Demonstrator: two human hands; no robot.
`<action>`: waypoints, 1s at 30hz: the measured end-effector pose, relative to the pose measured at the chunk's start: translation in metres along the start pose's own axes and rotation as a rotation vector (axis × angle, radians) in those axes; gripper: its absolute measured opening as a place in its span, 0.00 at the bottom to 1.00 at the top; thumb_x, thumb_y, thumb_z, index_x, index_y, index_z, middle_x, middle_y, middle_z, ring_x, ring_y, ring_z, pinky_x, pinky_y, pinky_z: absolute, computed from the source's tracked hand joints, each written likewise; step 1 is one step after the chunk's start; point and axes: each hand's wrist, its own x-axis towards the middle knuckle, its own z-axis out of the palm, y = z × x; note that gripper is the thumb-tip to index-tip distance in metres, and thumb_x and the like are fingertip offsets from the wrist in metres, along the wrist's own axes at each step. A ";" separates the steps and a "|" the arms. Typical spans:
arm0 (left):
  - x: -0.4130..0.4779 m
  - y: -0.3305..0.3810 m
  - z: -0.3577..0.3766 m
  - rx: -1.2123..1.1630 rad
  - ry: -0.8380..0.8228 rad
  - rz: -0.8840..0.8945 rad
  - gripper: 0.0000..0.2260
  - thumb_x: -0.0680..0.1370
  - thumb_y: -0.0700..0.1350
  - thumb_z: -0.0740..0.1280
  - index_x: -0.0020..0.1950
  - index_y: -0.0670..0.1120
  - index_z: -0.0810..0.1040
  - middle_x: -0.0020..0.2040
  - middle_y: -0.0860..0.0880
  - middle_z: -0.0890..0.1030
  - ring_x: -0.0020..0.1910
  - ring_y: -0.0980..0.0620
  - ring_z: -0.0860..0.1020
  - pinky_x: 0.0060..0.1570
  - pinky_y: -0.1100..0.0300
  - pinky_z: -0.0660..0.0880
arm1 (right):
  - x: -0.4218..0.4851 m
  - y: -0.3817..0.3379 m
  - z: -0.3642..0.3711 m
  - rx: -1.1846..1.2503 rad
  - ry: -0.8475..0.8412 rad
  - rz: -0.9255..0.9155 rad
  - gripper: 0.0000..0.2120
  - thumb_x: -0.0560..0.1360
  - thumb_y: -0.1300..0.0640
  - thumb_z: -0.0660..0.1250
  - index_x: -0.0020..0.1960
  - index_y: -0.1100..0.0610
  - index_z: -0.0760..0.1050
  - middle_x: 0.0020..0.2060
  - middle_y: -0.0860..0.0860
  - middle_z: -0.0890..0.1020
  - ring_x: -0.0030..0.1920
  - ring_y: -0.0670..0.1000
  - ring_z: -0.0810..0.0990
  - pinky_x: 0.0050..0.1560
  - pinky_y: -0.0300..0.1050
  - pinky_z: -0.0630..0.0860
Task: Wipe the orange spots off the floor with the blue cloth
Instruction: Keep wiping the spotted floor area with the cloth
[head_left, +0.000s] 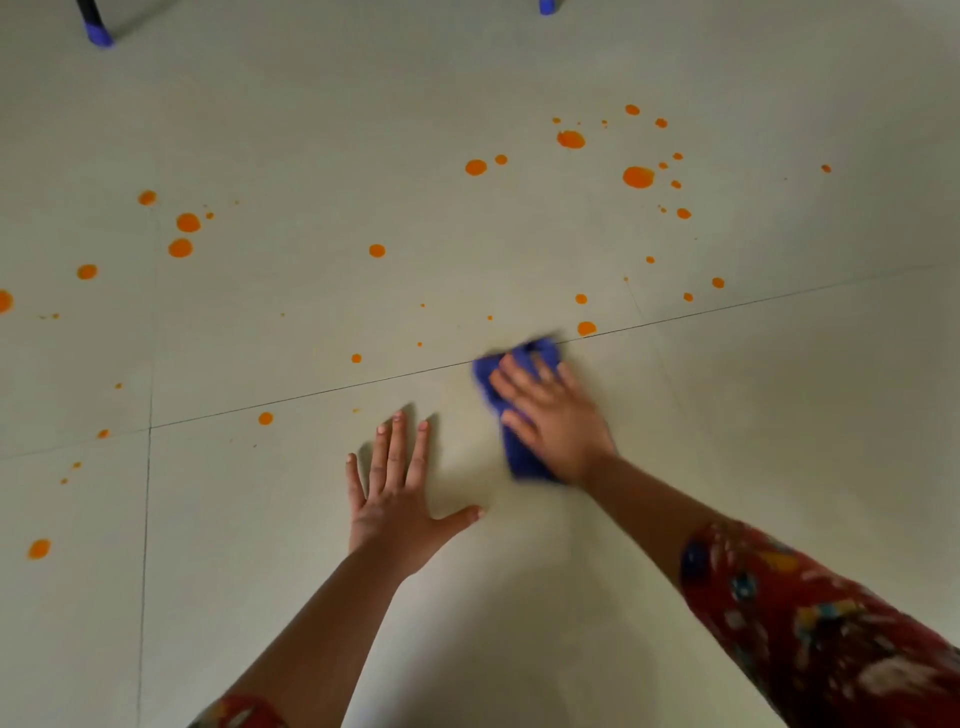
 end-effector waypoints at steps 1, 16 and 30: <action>0.000 0.002 -0.001 0.003 -0.002 0.005 0.52 0.62 0.80 0.50 0.75 0.57 0.31 0.75 0.54 0.28 0.74 0.54 0.28 0.71 0.45 0.31 | 0.016 0.016 -0.003 0.029 0.032 0.164 0.25 0.80 0.44 0.50 0.74 0.49 0.66 0.74 0.48 0.68 0.71 0.56 0.69 0.72 0.56 0.61; -0.001 -0.003 0.001 0.042 -0.012 0.015 0.51 0.63 0.80 0.50 0.76 0.56 0.31 0.75 0.53 0.28 0.74 0.53 0.28 0.70 0.43 0.31 | -0.003 -0.026 -0.003 0.041 0.042 0.413 0.27 0.80 0.42 0.48 0.76 0.49 0.63 0.75 0.48 0.65 0.75 0.54 0.63 0.73 0.56 0.59; 0.045 -0.008 -0.010 0.078 0.004 0.076 0.46 0.69 0.77 0.49 0.75 0.57 0.30 0.75 0.52 0.29 0.75 0.52 0.31 0.73 0.43 0.37 | -0.011 0.022 -0.008 0.067 -0.054 0.487 0.29 0.80 0.41 0.42 0.79 0.49 0.52 0.78 0.47 0.55 0.78 0.52 0.52 0.77 0.54 0.49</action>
